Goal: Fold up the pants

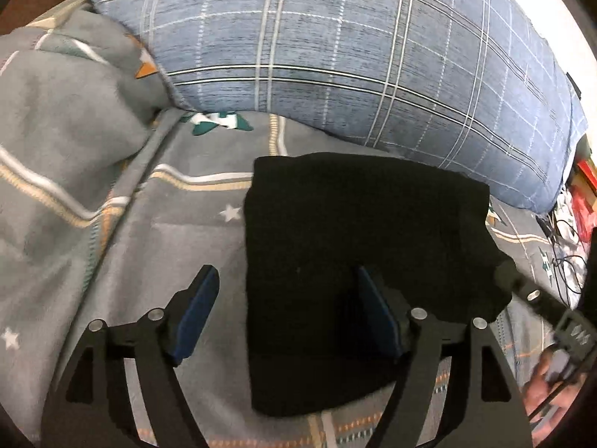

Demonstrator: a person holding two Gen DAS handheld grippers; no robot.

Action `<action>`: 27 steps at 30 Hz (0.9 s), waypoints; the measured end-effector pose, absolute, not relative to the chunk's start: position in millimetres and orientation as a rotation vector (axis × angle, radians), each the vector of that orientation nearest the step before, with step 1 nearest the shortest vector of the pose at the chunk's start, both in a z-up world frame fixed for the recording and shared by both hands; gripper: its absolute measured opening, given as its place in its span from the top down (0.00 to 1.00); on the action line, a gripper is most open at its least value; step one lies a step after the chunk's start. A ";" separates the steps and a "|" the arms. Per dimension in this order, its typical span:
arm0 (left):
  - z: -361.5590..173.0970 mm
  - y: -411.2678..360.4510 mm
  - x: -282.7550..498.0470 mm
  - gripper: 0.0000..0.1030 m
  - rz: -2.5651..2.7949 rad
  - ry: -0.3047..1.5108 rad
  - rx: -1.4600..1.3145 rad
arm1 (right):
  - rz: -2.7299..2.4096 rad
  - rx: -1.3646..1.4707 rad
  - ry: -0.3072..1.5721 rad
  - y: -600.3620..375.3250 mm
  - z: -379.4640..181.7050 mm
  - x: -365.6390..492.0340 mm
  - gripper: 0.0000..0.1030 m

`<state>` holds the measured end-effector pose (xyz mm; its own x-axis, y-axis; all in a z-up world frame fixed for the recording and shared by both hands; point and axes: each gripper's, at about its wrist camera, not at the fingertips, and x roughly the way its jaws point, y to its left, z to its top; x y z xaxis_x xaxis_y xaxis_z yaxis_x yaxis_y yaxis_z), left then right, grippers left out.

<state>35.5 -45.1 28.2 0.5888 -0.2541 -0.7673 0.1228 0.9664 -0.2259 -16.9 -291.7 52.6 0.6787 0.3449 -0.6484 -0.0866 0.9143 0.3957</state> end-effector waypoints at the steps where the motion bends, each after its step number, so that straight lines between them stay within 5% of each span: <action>1: 31.4 -44.2 31.1 0.26 -0.210 0.906 -0.146 | 0.246 0.332 0.764 -290.3 62.2 -21.9 0.52; 7: 38.1 -48.8 19.2 0.26 -0.160 0.873 -0.083 | 0.326 0.281 0.713 -264.5 93.8 -29.1 0.54; 18: 35.2 -56.2 13.7 0.26 -0.149 0.853 -0.064 | 0.227 0.122 0.815 -229.3 55.4 -26.9 0.65; 24: 48.5 -48.8 -0.2 0.26 -0.125 0.818 -0.078 | 0.227 0.153 0.755 -231.5 83.8 -42.5 0.58; 27: 58.8 -44.1 -7.1 0.25 -0.102 0.796 -0.074 | 0.213 0.152 0.721 -228.5 94.4 -52.1 0.44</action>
<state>-7.1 -44.1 58.8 0.6947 -0.1198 -0.7092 0.0636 0.9924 -0.1053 -52.1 -228.5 94.4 0.7309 0.2452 -0.6370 -0.1412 0.9674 0.2104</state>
